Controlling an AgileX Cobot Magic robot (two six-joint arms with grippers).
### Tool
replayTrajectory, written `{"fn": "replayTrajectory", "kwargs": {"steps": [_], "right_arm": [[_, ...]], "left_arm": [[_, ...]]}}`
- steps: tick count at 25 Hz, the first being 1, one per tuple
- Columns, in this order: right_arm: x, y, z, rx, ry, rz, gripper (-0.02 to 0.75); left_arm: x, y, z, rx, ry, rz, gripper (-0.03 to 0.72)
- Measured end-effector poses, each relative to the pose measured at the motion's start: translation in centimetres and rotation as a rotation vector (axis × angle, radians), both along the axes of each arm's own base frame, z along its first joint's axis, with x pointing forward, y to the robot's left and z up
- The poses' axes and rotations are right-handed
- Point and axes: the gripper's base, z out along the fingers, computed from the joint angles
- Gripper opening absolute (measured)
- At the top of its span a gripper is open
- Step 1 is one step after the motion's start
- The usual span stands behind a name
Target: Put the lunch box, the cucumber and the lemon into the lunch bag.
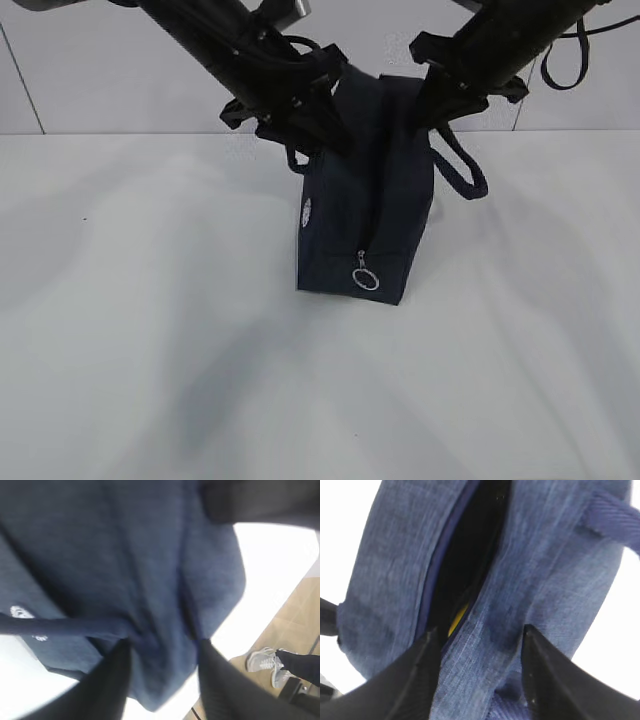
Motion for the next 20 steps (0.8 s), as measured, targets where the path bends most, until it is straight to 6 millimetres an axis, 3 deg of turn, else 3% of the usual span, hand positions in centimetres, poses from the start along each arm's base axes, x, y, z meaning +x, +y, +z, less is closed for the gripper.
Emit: {"fn": "replayTrajectory", "kwargs": {"steps": [3,5,7,10,13,20], "right_arm": [[-0.1,0.7,0.0,0.004,-0.004,0.012,0.249],[-0.1,0.8,0.0,0.006,-0.004,0.014,0.347],[-0.2,1.0,0.1,0.006,-0.005,0.017,0.385],[-0.1,1.0,0.9,0.012,-0.025,0.010,0.404],[-0.4,1.0,3.1,0.030,-0.084,0.007,0.401],[-4.1,0.6,11.3,0.092,-0.282,0.000,0.357]], "left_arm": [[-0.1,0.0,0.2,-0.007,0.009,-0.007,0.391],[0.0,0.3,0.2,-0.007,0.017,-0.009,0.427],[0.0,0.7,0.4,-0.006,0.020,-0.006,0.440],[-0.1,1.8,2.1,0.004,-0.027,0.009,0.443],[-0.5,3.2,4.9,0.017,-0.109,0.033,0.444],[-2.6,6.1,11.7,0.082,-0.365,0.099,0.416]]}}
